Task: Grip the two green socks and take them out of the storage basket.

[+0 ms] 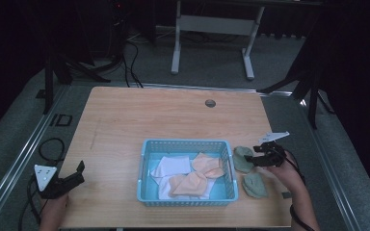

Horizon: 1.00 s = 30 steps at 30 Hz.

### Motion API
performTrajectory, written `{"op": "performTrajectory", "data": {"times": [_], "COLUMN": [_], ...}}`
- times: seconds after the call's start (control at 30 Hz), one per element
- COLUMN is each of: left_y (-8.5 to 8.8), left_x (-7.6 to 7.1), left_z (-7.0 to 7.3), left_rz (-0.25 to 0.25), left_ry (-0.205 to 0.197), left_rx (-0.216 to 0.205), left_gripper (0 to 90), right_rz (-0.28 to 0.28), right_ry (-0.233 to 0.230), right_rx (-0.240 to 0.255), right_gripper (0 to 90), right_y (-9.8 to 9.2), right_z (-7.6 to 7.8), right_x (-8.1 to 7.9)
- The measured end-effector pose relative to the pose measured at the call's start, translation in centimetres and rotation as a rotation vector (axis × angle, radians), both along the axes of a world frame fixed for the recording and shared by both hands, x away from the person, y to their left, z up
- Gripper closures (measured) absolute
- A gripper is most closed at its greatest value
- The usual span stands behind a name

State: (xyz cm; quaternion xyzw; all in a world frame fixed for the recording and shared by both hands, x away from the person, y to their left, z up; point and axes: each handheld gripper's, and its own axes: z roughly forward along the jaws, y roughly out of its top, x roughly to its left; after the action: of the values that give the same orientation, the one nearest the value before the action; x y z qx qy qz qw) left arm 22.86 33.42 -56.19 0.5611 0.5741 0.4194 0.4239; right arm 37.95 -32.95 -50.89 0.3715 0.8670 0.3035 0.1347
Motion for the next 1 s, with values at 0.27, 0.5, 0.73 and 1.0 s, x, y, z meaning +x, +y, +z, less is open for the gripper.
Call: {"op": "performTrajectory", "data": {"times": [0.27, 0.5, 0.73, 1.0], "left_y": [0.0, 0.0, 0.0, -0.1], "left_x": [0.0, 0.0, 0.0, 0.0], "left_z": [0.0, 0.0, 0.0, 0.0], "left_rz": [0.002, 0.002, 0.001, 0.002], "left_ry": [0.001, 0.001, -0.001, -0.001], "left_rx": [0.002, 0.003, 0.004, 0.005], "left_gripper": [0.5, 0.5, 0.5, 0.5], "right_rz": [-0.109, -0.252, -0.376, -0.510], "right_ry": [-0.038, -0.128, -0.247, -0.327], "right_rx": [0.094, 0.169, 0.213, 0.246], "right_gripper": [12.3, 12.0, 12.0, 12.9], "right_y": [-3.1, -5.8, -7.0, -8.3], "right_z": [-0.4, -1.6, -2.4, -3.4], "right_x": [-1.2, -3.1, -5.4, -8.2]}}
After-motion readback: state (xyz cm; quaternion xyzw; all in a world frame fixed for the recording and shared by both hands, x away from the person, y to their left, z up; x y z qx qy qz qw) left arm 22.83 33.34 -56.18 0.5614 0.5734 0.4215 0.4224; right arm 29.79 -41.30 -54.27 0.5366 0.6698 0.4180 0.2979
